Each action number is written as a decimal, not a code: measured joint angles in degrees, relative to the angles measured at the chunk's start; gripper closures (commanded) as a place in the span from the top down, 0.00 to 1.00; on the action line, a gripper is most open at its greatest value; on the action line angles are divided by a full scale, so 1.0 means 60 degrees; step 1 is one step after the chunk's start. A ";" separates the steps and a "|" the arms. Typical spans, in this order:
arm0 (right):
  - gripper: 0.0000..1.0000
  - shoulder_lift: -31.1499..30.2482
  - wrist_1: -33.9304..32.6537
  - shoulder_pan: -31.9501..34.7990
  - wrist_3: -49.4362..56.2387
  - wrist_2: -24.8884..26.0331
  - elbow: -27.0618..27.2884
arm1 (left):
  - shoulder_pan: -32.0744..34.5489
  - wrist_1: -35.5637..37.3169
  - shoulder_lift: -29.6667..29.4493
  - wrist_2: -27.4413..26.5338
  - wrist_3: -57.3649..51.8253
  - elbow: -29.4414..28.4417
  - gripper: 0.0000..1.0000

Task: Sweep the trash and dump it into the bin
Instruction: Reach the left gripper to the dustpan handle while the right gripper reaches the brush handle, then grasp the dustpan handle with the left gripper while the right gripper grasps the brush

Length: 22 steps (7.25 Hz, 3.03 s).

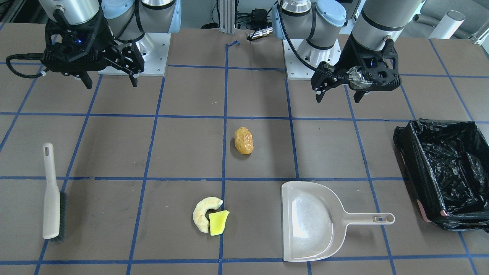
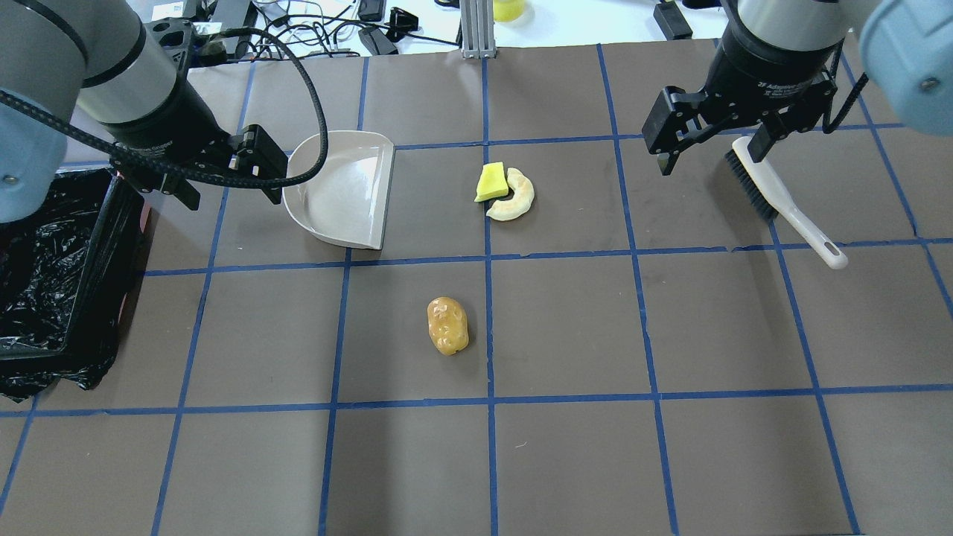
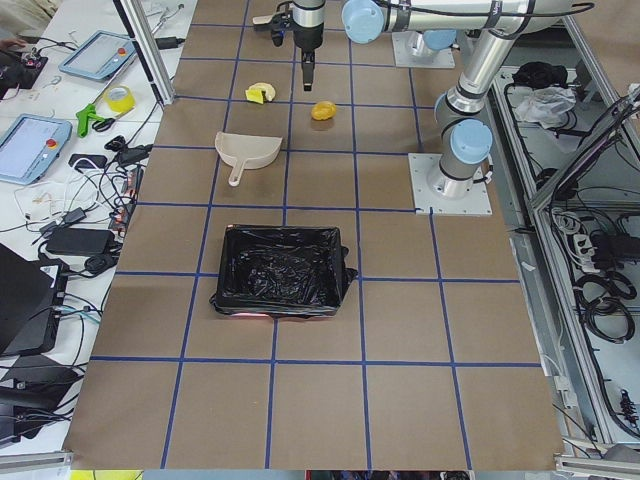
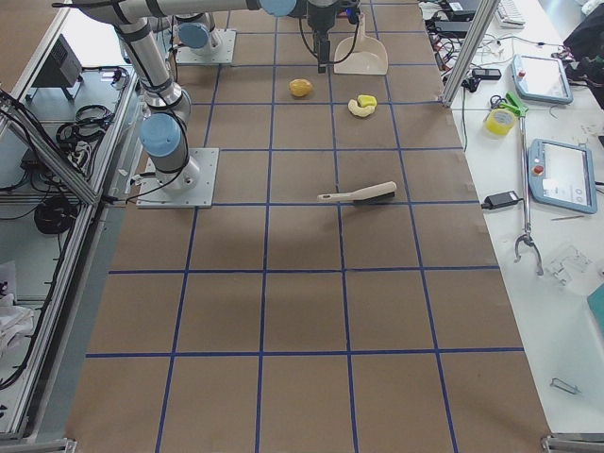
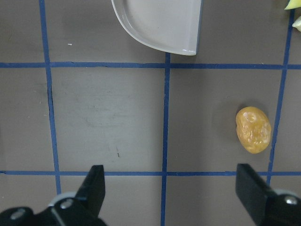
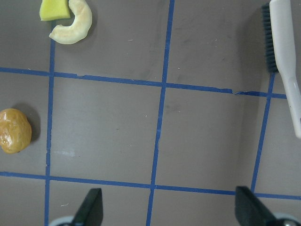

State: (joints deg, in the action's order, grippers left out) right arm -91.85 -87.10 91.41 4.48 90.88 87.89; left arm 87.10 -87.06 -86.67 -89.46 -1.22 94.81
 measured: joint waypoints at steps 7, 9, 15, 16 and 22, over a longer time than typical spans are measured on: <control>1.00 -0.0018 0.0064 -0.0166 0.0199 0.0412 0.0004 | -0.0170 0.0391 -0.0277 0.0022 -0.0409 -0.0157 1.00; 1.00 0.0039 0.0032 -0.0830 0.1722 0.0842 0.0153 | -0.0181 0.0646 -0.0315 -0.0001 -0.0091 -0.0122 1.00; 1.00 0.0538 -0.1401 -0.3673 0.6217 0.0558 0.1909 | -0.0203 0.2074 -0.0680 -0.1178 0.6528 0.0016 1.00; 1.00 0.0753 -0.2044 -0.4069 0.6884 0.0560 0.2227 | -0.0221 0.2289 -0.0821 -0.1190 0.7316 0.0016 1.00; 0.99 0.3279 -0.5263 -0.4452 0.8179 0.0678 0.2789 | -0.0297 0.5358 -0.3221 -0.1604 1.0477 -0.0267 1.00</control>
State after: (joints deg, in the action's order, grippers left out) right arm -72.18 -118.68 64.69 53.56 94.95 104.63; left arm 85.32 -54.91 -105.99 -99.08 61.64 93.21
